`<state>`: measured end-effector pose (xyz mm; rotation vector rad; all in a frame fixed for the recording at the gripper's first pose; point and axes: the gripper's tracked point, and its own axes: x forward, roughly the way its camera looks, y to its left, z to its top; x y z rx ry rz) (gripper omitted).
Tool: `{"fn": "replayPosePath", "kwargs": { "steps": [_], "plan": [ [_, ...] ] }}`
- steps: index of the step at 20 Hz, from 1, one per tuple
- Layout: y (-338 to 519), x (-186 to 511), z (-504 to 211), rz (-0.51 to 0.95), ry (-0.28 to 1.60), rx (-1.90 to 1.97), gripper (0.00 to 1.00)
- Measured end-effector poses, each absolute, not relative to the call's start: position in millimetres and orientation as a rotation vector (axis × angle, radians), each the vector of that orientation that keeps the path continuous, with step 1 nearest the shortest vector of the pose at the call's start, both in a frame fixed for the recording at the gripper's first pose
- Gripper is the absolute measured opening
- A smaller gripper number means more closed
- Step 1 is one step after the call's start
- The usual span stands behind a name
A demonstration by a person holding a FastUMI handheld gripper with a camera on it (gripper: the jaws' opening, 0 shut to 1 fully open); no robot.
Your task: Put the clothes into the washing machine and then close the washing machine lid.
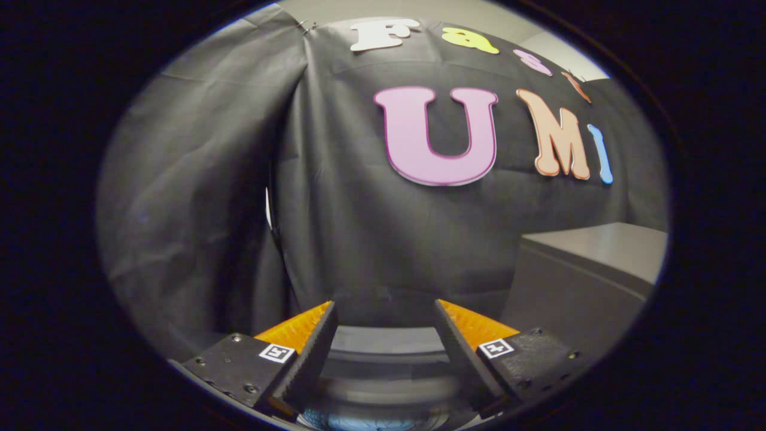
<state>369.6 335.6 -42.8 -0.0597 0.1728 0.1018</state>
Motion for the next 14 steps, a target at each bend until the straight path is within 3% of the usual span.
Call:
{"fn": "replayPosePath", "kwargs": {
  "steps": [5, 14],
  "plan": [
    [336.8, 344.5, -78.4, 0.105, 0.193, -0.019, 0.97],
    [342.2, 304.3, -64.2, 0.141, 0.173, -0.026, 0.97]
  ]
}}
